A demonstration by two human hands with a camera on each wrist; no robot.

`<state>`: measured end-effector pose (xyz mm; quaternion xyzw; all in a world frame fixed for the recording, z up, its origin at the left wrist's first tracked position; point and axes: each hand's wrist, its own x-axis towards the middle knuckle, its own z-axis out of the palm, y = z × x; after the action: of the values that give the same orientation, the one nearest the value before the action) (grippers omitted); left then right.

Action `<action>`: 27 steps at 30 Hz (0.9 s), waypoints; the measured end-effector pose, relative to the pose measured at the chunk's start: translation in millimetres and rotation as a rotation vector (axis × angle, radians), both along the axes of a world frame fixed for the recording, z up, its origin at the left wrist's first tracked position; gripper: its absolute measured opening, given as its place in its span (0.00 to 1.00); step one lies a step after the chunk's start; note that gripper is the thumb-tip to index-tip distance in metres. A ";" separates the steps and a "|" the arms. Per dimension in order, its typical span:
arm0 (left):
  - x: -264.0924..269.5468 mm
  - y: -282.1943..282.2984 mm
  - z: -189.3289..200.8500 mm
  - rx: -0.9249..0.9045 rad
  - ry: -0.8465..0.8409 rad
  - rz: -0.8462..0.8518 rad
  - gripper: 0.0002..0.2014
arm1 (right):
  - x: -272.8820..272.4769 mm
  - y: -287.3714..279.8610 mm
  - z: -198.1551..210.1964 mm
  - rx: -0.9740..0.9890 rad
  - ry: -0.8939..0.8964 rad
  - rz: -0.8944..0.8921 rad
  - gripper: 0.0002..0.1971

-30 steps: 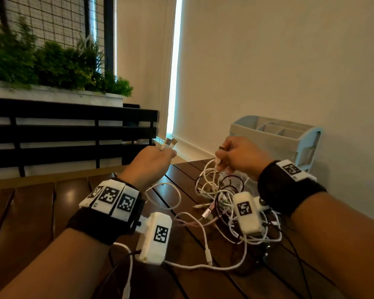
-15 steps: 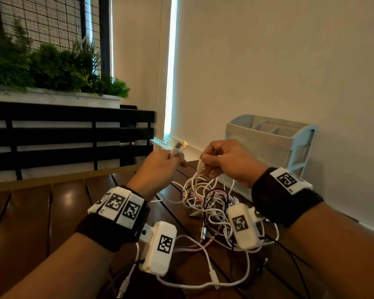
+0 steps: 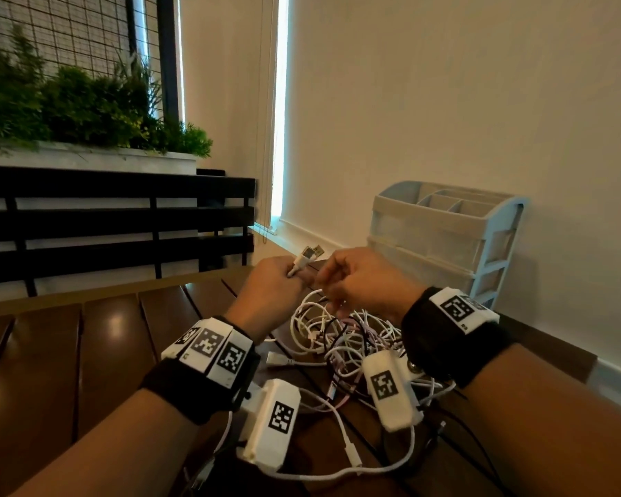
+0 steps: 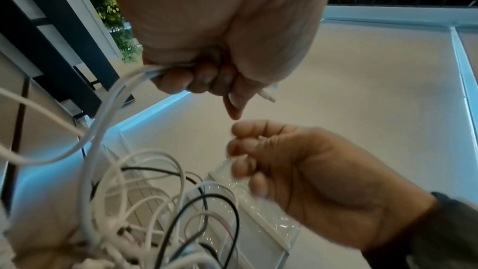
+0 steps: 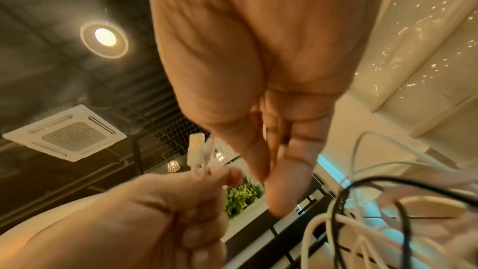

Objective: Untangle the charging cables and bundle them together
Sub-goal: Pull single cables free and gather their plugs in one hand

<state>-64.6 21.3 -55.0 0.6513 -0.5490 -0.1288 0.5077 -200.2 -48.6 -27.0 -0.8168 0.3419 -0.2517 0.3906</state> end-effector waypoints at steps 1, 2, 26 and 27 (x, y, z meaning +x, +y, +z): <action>3.1 -1.7 0.3 -0.001 -0.001 0.024 0.09 | -0.2 0.7 -3.2 -0.032 0.125 0.035 0.09; 6.5 -3.0 0.3 0.006 -0.008 0.044 0.09 | 1.4 1.0 -6.7 -0.096 0.246 0.069 0.10; 32.2 2.4 2.1 0.051 -0.181 0.272 0.20 | 39.3 -6.0 -47.8 -0.473 0.816 0.163 0.10; 32.7 0.4 -0.3 0.082 -0.162 0.236 0.21 | 33.1 -8.3 -40.0 -0.398 0.687 0.110 0.09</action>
<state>-31.9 21.8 -55.3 0.7400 -0.5019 -0.0377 0.4463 -167.1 -56.9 -67.0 -0.9302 0.3529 -0.0038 0.1007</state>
